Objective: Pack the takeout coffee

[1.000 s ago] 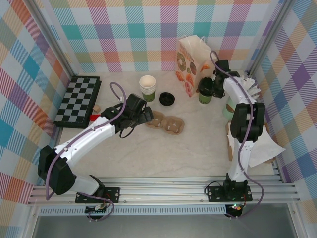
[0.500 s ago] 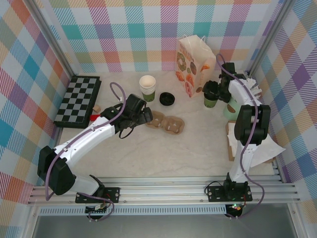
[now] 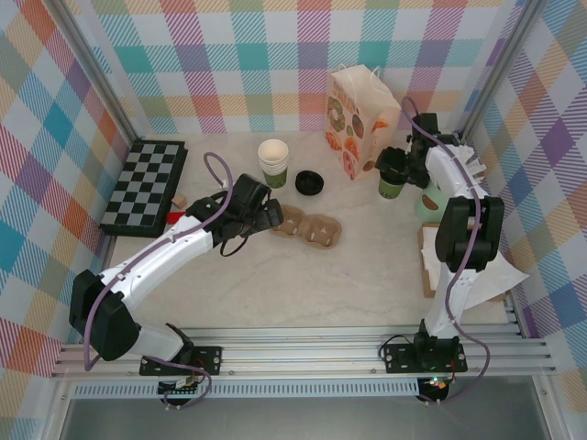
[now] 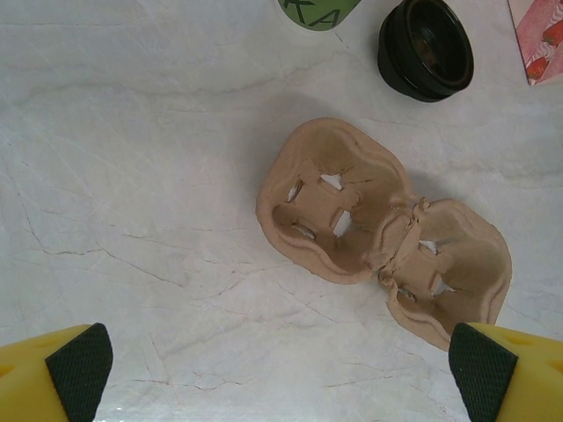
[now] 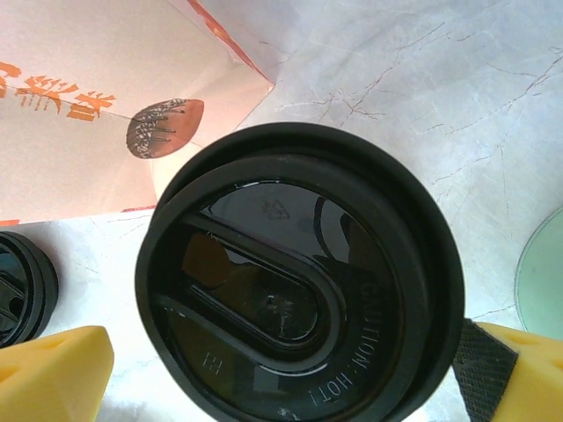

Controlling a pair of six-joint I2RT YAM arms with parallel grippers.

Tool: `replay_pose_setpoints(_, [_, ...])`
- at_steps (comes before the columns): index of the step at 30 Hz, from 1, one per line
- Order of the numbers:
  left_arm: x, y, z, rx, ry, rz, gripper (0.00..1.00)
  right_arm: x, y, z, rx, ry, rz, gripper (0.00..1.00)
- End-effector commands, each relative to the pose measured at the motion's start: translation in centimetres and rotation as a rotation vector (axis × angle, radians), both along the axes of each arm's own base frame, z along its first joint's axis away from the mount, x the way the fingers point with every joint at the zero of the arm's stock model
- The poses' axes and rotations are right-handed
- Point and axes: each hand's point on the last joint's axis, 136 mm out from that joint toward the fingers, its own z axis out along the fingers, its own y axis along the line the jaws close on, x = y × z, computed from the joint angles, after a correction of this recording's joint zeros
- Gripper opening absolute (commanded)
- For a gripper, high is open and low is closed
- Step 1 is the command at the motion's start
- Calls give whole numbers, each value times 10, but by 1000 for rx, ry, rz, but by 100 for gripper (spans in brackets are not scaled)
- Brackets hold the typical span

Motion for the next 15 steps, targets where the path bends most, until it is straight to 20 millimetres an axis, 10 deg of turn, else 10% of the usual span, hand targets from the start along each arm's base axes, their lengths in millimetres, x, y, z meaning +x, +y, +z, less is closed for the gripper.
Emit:
replay_pose_setpoints(1, [0,5,13,-10,-14,2,100,1,-6,41,-24,-76,0,100])
replay_pose_setpoints(15, [31,-12,-33,49,72,-141,100,9,24,185,73,-382,122,100])
